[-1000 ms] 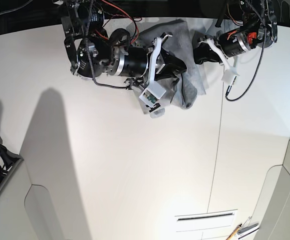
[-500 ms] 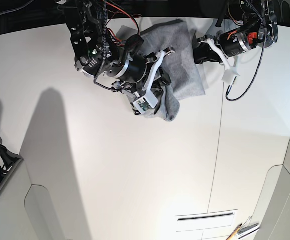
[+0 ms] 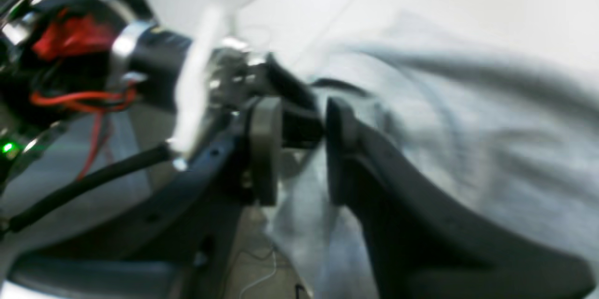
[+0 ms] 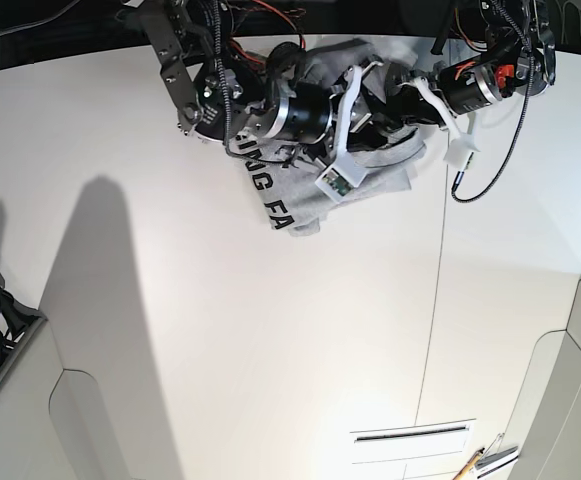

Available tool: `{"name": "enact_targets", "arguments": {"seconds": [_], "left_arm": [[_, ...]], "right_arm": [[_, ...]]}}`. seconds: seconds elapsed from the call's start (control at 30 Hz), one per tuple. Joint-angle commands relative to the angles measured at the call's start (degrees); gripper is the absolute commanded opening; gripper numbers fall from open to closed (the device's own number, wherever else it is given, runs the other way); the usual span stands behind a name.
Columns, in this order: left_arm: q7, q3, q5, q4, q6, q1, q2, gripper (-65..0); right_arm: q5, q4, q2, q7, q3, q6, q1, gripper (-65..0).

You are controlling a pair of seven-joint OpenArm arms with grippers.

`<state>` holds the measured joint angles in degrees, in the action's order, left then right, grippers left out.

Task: Fold the T-shirt properly
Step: 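Carry the right gripper's end over onto the folded bundle, then release the left gripper and lift it away from the bundle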

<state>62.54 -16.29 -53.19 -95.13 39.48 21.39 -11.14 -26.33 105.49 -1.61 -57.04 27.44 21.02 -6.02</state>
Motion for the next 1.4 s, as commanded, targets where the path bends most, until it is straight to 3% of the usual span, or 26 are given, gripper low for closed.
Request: {"name": "enact_targets", "arguments": {"seconds": [0.0,0.23,0.4,0.47,0.53,0.6,0.67,0.87,1.13,1.37], "left_arm": [[-0.4,-0.1,-0.4,-0.5,0.5,-0.2,-0.4,-63.7],[-0.4,-2.3,-1.4,-0.6,0.5,-0.6,-0.5,-63.7],[2.2,-11.2,-9.3,-1.4,0.5,-0.5,-0.5,-63.7],[4.6,-15.2,-14.2,-1.9,0.5,-0.5,-0.5,-63.7],[6.9,-18.9,-19.4,-2.9,0.5,-0.4,-0.5,-63.7],[10.1,-21.6,-25.6,-4.9,0.5,0.0,-0.5,-63.7],[12.3,-22.2,-31.2,-7.9,0.5,1.1,-0.5,-63.7],[12.7,-15.9,-31.8,-20.2,0.5,5.4,-0.3,-63.7],[3.2,3.0,-13.8,-21.9,0.5,4.8,0.0,-63.7],[-3.3,13.3,2.8,-21.9,0.5,0.2,0.0,-63.7]], "right_arm": [[-1.1,1.0,-0.5,1.5,0.7,0.4,0.6,-47.8],[2.0,1.1,-1.3,2.8,1.4,0.9,3.2,-47.8],[11.6,1.3,-1.0,-3.7,1.3,-0.3,8.5,-48.0],[15.0,1.3,-0.4,-4.1,0.9,-2.1,9.6,-53.9],[16.3,1.2,0.6,-4.3,0.1,-2.9,10.0,-65.0],[16.7,1.2,1.4,-4.3,-0.9,-2.9,9.9,-65.0],[17.7,1.1,1.9,-4.3,-1.8,-3.0,9.9,-65.0],[23.1,1.0,1.9,-4.0,-4.7,-8.5,10.0,-65.0],[23.9,0.3,1.9,-3.4,-8.9,-9.3,10.0,-65.0],[18.3,-4.5,1.9,-2.0,-8.9,-9.2,10.0,-65.0]]}}
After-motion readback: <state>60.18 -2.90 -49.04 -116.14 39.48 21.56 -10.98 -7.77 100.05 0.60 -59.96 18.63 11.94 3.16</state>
